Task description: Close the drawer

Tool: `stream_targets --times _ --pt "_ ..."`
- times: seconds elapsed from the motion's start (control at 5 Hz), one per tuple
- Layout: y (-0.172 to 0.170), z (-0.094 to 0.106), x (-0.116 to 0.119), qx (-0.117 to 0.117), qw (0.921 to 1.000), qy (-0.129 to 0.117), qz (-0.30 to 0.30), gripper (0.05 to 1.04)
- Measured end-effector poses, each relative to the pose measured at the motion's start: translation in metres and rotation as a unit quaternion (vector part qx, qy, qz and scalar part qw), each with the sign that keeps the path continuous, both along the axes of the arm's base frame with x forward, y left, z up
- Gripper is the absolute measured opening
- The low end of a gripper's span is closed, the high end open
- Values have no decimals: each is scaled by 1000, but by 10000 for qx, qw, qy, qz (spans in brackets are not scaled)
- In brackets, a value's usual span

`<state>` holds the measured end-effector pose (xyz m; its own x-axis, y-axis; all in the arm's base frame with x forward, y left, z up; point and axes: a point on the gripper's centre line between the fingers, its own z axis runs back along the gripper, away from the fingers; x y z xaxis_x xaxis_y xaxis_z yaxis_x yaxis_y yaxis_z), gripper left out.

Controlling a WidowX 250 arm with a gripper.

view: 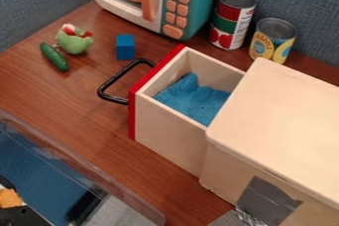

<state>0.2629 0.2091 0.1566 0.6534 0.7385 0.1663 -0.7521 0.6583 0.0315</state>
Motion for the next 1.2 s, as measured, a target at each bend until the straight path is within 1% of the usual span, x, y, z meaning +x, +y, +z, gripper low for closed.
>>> stream_targets --times 0.2,0.4,0.6,0.8,1.0,1.2 --pt "0 -11 1 -108 9998 118 -93 1000" --pt "1 -17 5 -112 9948 126 -1008 1000" --pt "14 -35 7 -58 9800 251 -1971 1000" --pt "23 -46 11 9 9476 662 -3125 1000" --pt "19 -58 25 151 8938 1281 -4295 1000" --pt "3 -67 29 119 8276 1463 -5418 1000"
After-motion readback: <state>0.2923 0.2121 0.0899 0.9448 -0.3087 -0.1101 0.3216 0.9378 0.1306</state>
